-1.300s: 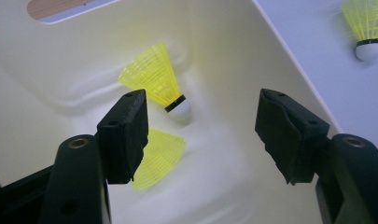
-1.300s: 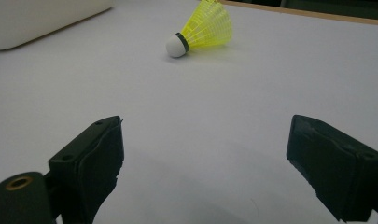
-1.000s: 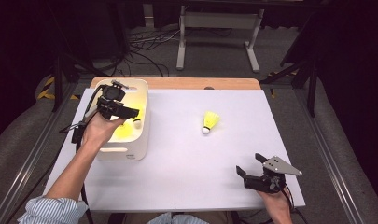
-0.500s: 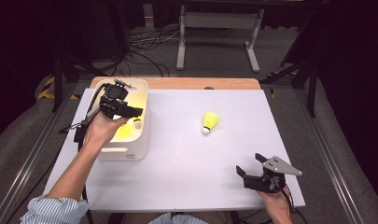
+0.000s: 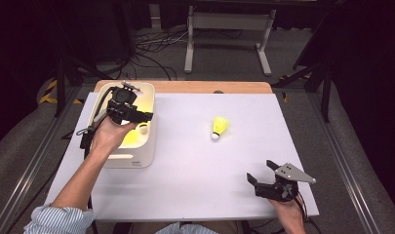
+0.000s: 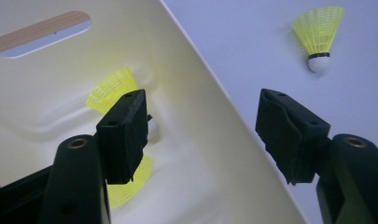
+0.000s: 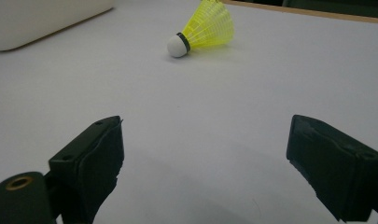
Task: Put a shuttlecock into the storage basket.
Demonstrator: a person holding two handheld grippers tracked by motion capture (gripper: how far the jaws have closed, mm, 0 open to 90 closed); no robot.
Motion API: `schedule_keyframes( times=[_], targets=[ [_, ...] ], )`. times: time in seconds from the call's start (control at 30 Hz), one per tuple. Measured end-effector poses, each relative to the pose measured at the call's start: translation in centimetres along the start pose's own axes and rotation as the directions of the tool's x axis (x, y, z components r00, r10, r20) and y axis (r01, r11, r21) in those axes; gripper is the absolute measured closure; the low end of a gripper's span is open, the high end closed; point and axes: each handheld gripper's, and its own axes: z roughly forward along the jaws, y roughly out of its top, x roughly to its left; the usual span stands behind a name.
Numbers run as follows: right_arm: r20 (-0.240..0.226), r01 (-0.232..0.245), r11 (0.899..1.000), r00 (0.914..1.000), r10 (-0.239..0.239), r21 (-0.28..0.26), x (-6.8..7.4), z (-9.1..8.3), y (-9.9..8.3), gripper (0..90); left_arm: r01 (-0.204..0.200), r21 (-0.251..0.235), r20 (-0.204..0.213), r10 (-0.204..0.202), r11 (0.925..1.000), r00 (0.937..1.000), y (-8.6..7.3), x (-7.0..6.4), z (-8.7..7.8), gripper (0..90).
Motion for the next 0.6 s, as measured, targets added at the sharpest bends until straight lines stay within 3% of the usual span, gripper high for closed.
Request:
schedule_keyframes(
  times=[0.6],
  targets=[
    [-0.007,0.007,1.0,0.9999,-0.007,-0.006,0.1,-0.1,0.0,11.4,-0.032,-0.027,0.038,0.033,0.9991,0.9987,0.6,-2.2,0.0,35.2]
  ],
)
